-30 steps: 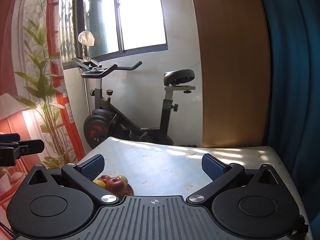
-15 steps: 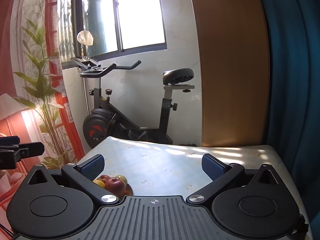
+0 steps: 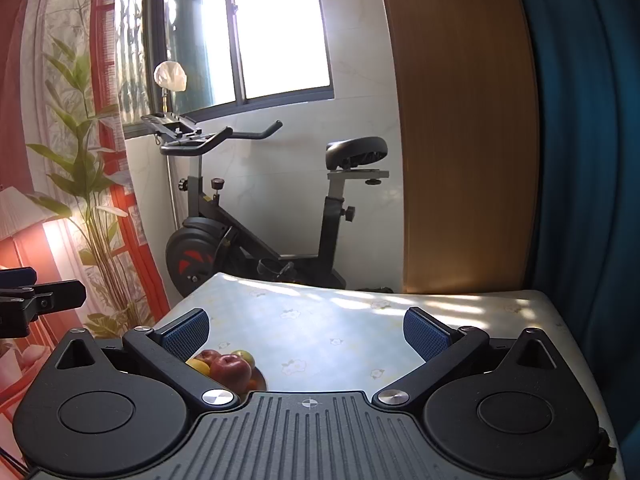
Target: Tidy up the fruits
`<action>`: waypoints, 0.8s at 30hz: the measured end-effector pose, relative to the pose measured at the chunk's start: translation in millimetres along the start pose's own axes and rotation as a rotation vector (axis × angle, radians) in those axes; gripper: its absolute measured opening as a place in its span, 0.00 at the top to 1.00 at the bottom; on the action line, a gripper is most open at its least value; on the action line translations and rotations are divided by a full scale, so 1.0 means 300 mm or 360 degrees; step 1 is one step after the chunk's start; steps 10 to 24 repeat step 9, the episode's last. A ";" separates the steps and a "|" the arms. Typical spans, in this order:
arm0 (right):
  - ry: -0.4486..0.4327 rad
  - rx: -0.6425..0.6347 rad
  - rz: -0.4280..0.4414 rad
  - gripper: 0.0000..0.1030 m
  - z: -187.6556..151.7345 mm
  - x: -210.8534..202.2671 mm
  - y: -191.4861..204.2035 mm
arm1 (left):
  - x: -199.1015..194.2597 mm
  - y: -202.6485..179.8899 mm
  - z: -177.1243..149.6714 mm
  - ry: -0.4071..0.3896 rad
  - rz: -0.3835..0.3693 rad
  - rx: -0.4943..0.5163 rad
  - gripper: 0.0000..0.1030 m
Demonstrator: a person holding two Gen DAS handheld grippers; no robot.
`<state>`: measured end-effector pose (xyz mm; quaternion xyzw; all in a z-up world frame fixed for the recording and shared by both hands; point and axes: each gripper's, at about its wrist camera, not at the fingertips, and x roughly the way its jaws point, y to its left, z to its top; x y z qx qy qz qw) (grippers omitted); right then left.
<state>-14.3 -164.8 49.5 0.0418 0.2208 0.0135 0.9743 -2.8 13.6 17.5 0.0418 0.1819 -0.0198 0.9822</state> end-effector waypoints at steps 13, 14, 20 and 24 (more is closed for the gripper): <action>0.0000 -0.0001 0.0001 0.00 0.000 0.000 0.000 | -0.001 0.005 -0.004 -0.0013 -0.0015 0.0001 0.00; 0.0000 -0.0001 0.0001 0.00 0.000 0.000 0.000 | -0.001 0.005 -0.004 -0.0013 -0.0015 0.0001 0.00; 0.0000 -0.0001 0.0001 0.00 0.000 0.000 0.000 | -0.001 0.005 -0.004 -0.0013 -0.0015 0.0001 0.00; 0.0000 -0.0001 0.0001 0.00 0.000 0.000 0.000 | -0.001 0.005 -0.004 -0.0013 -0.0015 0.0001 0.00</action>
